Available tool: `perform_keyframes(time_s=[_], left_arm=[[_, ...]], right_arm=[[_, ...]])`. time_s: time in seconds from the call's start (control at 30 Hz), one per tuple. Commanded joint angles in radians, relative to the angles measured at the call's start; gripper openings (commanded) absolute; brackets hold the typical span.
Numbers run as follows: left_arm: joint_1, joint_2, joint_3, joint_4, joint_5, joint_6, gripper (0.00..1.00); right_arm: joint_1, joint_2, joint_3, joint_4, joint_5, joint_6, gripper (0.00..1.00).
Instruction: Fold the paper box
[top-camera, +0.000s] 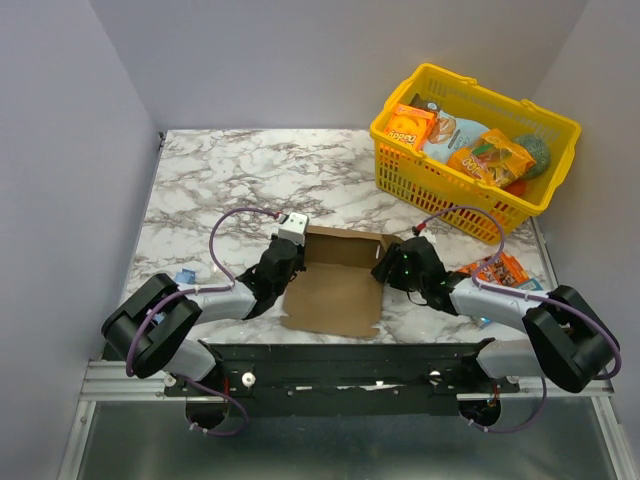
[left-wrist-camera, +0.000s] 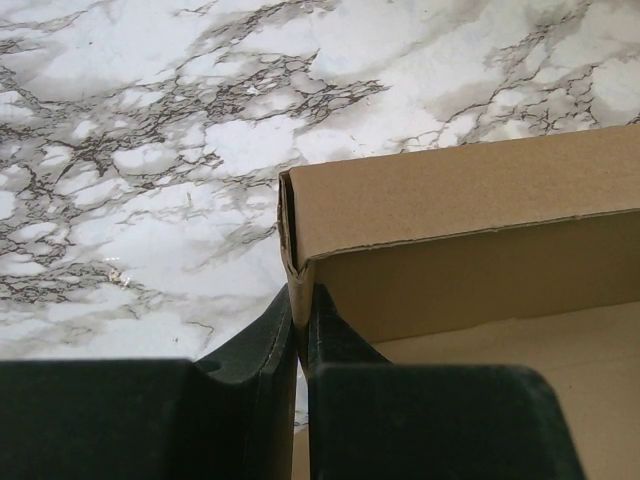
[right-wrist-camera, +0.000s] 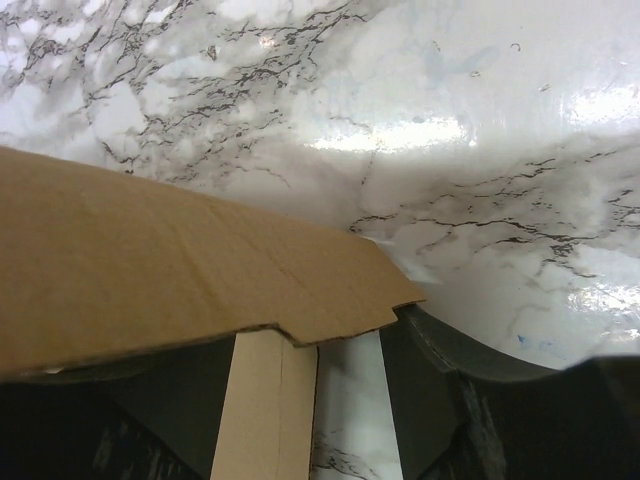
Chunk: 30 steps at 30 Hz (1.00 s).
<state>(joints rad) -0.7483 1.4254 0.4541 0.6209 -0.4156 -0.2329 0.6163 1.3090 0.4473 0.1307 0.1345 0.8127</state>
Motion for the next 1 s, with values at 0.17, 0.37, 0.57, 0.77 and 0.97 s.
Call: perform_keyframes(time_s=[0.17, 0.37, 0.57, 0.77, 0.97], left_arm=[[-0.009, 0.01, 0.005, -0.001, -0.038, -0.006, 0.11], [-0.022, 0.023, 0.015, -0.001, -0.04, 0.0, 0.11], [-0.037, 0.032, 0.023, -0.006, -0.046, 0.006, 0.11], [-0.048, 0.038, 0.028, -0.007, -0.049, 0.004, 0.11], [-0.051, 0.038, 0.028, -0.007, -0.057, 0.0, 0.1]], right_arm=[[0.011, -0.011, -0.013, 0.046, 0.1, -0.012, 0.53], [0.039, 0.012, 0.01, 0.078, 0.151, -0.06, 0.43], [0.065, 0.064, 0.057, 0.104, 0.155, -0.102, 0.32], [0.135, 0.113, 0.122, 0.101, 0.198, -0.144, 0.32], [0.183, 0.196, 0.206, 0.015, 0.246, -0.144, 0.35]])
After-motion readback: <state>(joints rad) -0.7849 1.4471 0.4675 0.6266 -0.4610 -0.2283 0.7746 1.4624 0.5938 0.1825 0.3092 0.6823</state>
